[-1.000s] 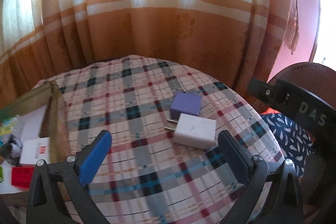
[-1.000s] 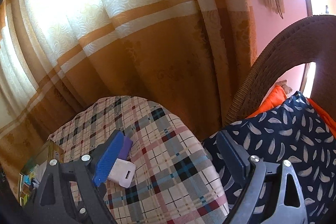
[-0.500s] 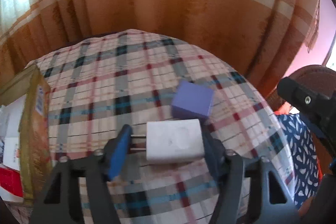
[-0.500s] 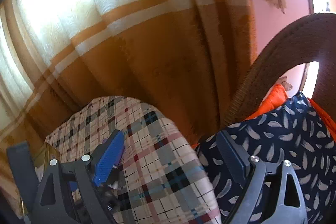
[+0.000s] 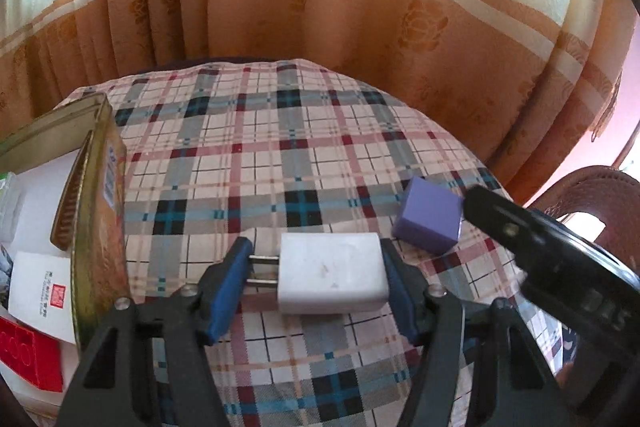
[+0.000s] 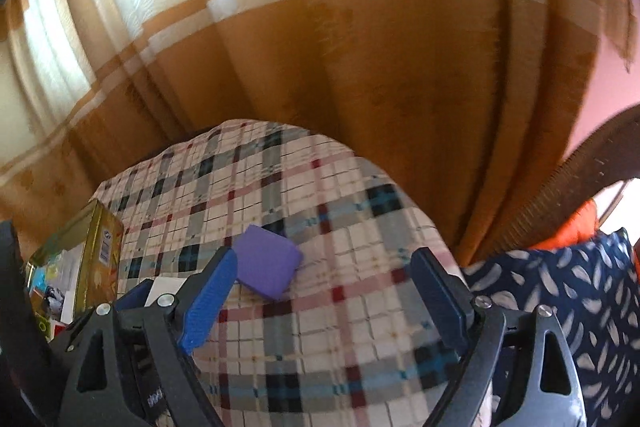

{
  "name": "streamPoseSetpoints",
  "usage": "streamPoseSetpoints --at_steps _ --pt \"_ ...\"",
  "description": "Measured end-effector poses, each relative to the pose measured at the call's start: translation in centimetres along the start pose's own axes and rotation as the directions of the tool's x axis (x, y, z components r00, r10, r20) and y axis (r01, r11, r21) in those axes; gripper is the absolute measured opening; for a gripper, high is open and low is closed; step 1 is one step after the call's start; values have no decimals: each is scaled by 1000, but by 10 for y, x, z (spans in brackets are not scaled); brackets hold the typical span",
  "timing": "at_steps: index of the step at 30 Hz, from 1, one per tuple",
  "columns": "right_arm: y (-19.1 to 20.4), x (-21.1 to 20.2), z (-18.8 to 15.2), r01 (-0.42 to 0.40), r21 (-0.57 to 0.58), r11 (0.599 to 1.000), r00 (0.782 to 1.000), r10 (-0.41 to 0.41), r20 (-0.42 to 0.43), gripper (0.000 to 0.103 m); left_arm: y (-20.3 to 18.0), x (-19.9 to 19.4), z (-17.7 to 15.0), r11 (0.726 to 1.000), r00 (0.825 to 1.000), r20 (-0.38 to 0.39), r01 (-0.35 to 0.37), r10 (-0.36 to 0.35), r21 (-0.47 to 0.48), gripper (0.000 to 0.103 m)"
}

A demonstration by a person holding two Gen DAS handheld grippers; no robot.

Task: Organize rigid objects
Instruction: 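Grasp the purple cube with the right gripper while the left gripper holds the charger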

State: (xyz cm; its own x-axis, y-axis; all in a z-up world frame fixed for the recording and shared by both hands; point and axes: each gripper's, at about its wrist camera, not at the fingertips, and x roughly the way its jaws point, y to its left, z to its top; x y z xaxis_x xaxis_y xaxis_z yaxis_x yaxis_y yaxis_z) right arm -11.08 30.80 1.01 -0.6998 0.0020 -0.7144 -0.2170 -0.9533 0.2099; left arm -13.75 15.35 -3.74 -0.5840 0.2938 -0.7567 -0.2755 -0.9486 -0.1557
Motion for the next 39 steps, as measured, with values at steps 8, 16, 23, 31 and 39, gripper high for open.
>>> streamPoseSetpoints --at_steps 8,16,23,31,39 --pt "23 27 10 -23 -174 985 996 8 -88 82 0 -6 -7 1000 1000 9 -8 8 -14 64" --pt "19 25 11 -85 -198 977 989 59 -136 69 -3 -10 -12 1000 1000 0 -30 30 -1 64" --pt "24 23 7 -111 -223 968 988 82 -134 68 -5 -11 -13 997 997 -5 -80 80 12 64" --pt "48 38 3 -53 -416 908 991 -3 -132 73 -7 -9 -13 994 994 -8 -106 106 20 64" --pt "30 21 -1 -55 -315 947 993 19 -116 56 -6 -9 -13 995 995 -8 -100 100 18 64"
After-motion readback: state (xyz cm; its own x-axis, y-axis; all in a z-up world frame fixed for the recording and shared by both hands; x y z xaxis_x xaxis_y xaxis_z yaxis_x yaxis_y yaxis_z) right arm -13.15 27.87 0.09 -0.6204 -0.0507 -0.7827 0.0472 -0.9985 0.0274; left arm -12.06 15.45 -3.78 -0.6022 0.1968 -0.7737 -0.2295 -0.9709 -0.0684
